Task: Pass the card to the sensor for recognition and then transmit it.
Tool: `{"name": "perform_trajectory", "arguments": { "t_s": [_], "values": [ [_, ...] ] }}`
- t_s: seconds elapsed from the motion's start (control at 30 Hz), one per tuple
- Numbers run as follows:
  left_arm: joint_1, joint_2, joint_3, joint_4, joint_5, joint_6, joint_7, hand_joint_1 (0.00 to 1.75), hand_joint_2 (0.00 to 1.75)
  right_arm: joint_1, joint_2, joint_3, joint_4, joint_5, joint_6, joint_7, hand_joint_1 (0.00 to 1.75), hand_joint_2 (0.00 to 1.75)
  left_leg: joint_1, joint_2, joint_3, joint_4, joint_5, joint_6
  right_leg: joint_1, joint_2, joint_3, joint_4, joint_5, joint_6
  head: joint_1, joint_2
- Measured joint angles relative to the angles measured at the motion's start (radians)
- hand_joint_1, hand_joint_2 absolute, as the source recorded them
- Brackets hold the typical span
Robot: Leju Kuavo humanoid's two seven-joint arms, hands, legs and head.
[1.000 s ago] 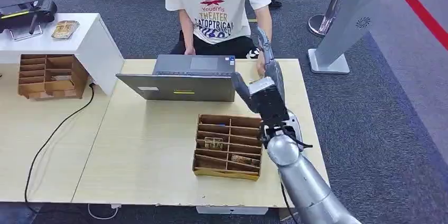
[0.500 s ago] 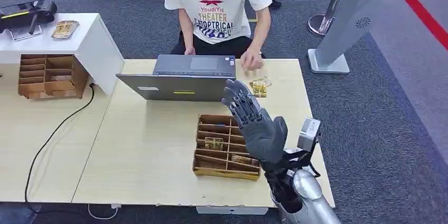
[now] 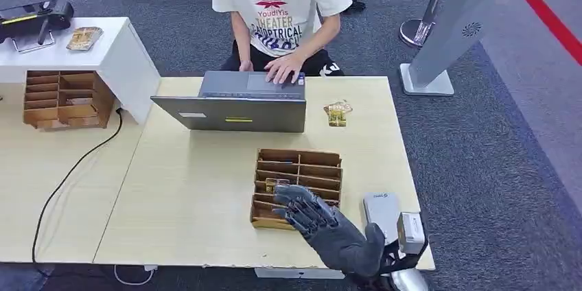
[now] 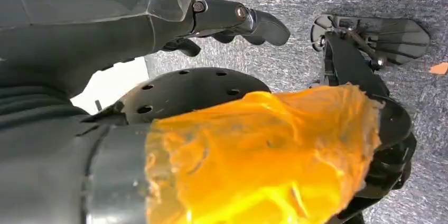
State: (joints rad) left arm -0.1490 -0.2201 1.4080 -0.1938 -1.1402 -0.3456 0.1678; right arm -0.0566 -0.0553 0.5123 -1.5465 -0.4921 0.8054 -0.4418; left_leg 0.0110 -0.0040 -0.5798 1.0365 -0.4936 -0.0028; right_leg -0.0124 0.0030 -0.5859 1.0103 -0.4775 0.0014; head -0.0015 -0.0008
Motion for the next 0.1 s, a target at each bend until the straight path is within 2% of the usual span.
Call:
{"name": "perform_trajectory", "arguments": {
  "t_s": [0.1],
  "values": [
    [0.002,0.000,0.001,0.000,0.000,0.000,0.000,0.00,0.00,0.031,-0.013,0.011,0.003,0.012,0.035,-0.015,0.00,0.00,0.000,0.000,0.000,0.000,0.000,0.000,0.000,0.000,0.000,0.000,0.000,0.000,0.000,0.000]
  ]
}}
